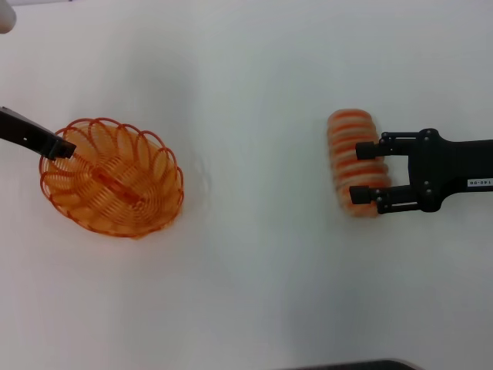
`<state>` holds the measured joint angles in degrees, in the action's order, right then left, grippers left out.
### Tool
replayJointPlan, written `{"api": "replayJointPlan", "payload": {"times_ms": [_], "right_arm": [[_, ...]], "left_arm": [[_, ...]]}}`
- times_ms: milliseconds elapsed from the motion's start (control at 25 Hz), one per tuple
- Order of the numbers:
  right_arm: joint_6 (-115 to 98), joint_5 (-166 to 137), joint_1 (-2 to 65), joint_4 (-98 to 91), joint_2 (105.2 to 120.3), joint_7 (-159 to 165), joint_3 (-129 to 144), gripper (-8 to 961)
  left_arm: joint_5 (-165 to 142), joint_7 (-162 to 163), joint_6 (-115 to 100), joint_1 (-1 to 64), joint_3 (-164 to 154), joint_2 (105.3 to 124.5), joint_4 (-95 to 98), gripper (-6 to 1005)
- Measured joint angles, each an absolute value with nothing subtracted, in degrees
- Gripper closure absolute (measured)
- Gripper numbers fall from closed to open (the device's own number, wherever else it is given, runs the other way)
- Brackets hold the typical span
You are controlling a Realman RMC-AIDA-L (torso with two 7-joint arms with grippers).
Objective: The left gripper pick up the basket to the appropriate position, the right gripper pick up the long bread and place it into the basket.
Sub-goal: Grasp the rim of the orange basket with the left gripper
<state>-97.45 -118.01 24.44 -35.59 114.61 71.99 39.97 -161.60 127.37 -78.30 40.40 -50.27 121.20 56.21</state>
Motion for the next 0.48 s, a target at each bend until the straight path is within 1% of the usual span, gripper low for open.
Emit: {"api": "replayJointPlan", "payload": {"times_ms": [80, 320, 480], "right_arm": [[-97.4, -118.0, 24.4, -35.6, 114.64, 72.0, 40.0, 146], [-97.4, -117.9, 24.4, -35.7, 114.7, 72.0, 39.0, 146], [-96.2, -117.9, 24.4, -35.7, 114.85, 72.0, 37.7, 146]], "left_arm": [[-161.6, 128.1, -78.7, 40.4, -50.0, 121.19, 56.4, 835], [-160.2, 133.7, -81.2, 40.7, -46.8, 120.55, 57.4, 850], [-158.3, 137.1, -84.3, 40.9, -43.2, 120.84, 59.3, 860]]}}
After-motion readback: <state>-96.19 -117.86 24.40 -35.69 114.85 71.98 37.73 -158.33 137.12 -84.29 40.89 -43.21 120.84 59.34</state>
